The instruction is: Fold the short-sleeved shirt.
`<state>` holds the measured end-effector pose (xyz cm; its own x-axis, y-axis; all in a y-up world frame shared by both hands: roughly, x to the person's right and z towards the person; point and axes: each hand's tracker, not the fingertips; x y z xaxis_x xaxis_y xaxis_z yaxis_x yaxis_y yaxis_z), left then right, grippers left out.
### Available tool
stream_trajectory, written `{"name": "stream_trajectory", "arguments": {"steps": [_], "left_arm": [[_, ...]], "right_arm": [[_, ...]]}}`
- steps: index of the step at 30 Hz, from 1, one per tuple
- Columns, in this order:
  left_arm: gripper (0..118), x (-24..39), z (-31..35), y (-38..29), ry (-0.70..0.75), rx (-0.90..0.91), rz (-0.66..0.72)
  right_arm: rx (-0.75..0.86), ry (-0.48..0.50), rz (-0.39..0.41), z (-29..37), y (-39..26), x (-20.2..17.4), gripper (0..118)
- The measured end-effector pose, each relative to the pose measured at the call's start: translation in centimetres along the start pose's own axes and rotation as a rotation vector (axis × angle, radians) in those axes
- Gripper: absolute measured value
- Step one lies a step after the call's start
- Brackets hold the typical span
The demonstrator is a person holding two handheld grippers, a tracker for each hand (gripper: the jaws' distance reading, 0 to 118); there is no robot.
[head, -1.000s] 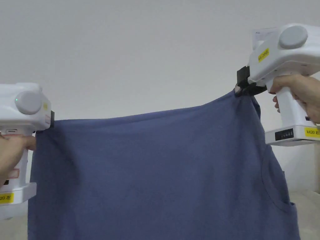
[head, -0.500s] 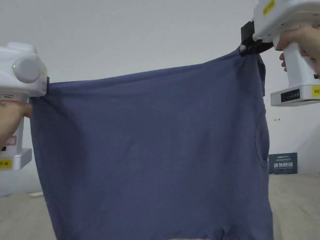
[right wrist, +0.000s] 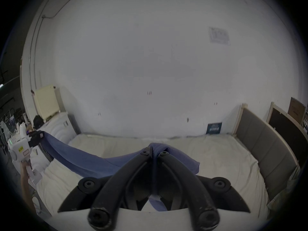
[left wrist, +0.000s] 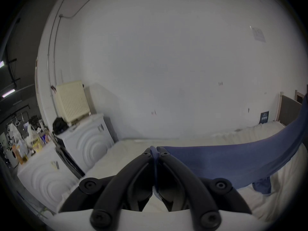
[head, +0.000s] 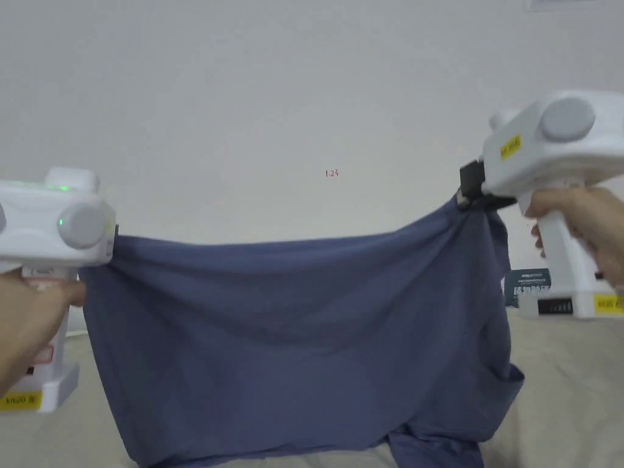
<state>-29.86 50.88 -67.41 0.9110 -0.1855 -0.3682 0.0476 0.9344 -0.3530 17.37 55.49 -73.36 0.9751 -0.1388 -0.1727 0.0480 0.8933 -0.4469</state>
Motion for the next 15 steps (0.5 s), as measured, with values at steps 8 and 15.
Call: {"name": "stream_trajectory", "arguments": {"steps": [8, 15], "left_arm": [[3, 0.5, 1.0, -14.8, -0.011, -0.181, 0.019], [3, -1.3, 4.8, -27.3, -0.109, -0.335, 0.107]], "right_arm": [[-0.210, 0.045, -0.121, -2.7, -15.1, 2.9, 3], [-0.313, 0.037, -0.288, 1.6, -29.4, 5.8, 3]]}}
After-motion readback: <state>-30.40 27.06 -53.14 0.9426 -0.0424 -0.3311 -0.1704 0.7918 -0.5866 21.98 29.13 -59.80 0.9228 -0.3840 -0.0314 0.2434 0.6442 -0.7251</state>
